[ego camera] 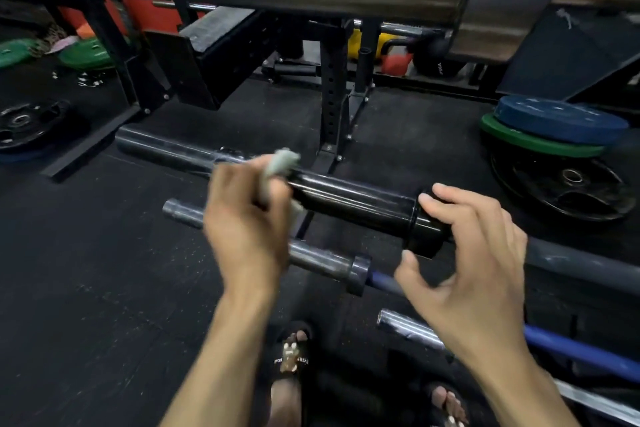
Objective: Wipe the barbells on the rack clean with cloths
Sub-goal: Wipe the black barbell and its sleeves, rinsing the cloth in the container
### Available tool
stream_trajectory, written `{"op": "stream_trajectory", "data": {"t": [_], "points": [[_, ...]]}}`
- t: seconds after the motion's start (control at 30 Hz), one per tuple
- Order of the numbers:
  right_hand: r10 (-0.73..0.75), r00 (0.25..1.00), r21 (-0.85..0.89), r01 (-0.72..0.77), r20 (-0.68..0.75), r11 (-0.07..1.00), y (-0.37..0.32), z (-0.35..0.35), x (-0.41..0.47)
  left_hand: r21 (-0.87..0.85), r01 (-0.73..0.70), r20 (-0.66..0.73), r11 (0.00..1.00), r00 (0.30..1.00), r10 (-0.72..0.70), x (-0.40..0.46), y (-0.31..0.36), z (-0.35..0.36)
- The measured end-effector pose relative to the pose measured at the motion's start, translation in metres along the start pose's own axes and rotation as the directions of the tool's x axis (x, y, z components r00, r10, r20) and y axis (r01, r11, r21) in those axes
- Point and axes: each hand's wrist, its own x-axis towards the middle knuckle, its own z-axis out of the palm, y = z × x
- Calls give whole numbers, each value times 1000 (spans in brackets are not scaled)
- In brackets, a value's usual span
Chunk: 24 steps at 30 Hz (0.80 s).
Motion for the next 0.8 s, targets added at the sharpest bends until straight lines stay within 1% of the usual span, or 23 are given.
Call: {"op": "stream_trajectory", "data": {"t": [0.03, 0.07, 0.13, 0.2, 0.23, 0.27, 0.3, 0.33, 0.4, 0.43, 0.47, 0.5, 0.53, 0.6, 0.63, 0.67, 0.7, 0.77, 0.8], "points": [[-5, 1000, -4, 5, -5, 1000, 0, 0, 0, 18, 64, -40, 998, 997, -64, 4, -3, -1], [-9, 1000, -9, 9, -11, 1000, 0, 1, 0, 27, 82, -20, 996, 996, -82, 0, 3, 1], [-11, 1000, -14, 11, -20, 1000, -2, 3, 0, -22, -18, 146, 1000, 989, 21, -27, 34, 13], [-5, 999, 1, 5, -35, 1000, -1, 4, 2, -101, -140, 339, 985, 926, 167, -57, 66, 23], [-2, 999, 13, 3, -41, 1000, -1, 4, 2, -122, -188, 398, 975, 890, 221, -63, 74, 23], [-6, 999, 23, 7, -41, 1000, -1, 3, 2, -127, -221, 416, 967, 873, 254, -60, 72, 21], [-12, 999, 34, 13, -37, 999, -1, 2, 2, -112, -231, 398, 966, 881, 257, -51, 61, 19], [-15, 999, 48, 17, -29, 999, 0, 0, 1, -81, -215, 347, 973, 909, 230, -39, 46, 14], [-19, 1000, 67, 20, -16, 998, 1, -2, 0, 34, -126, 177, 991, 977, 118, -16, 18, 0], [-21, 1000, 70, 22, -17, 997, 0, -2, -1, 79, -67, 109, 995, 992, 58, -10, 11, -5], [-23, 999, 73, 25, -22, 997, 0, -2, -1, 97, -21, 77, 995, 997, 14, -11, 10, -5], [-23, 999, 75, 25, -29, 997, 0, -1, -1, 81, -4, 94, 997, 996, -4, -16, 17, -2], [-20, 999, 76, 23, -35, 997, -1, 0, -1, 38, -15, 150, 999, 989, 9, -24, 27, 3], [-14, 999, 74, 17, -41, 997, -1, 0, 0, -50, -85, 267, 995, 959, 95, -39, 46, 9], [-10, 999, 74, 13, -39, 997, 0, 0, 1, -84, -95, 307, 992, 945, 116, -43, 51, 10], [-7, 999, 74, 10, -35, 997, 0, -1, 1, -128, -56, 325, 990, 941, 95, -44, 53, 10], [-4, 999, 74, 7, -32, 997, 0, -1, 1, -189, 26, 335, 982, 941, 40, -43, 53, 9], [3, 1000, 70, -1, -24, 998, 1, -1, 1, -327, 198, 349, 924, 934, -77, -39, 54, 6], [6, 1000, 67, -5, -23, 998, 0, -1, 1, -372, 246, 352, 895, 929, -109, -38, 56, 6]]}}
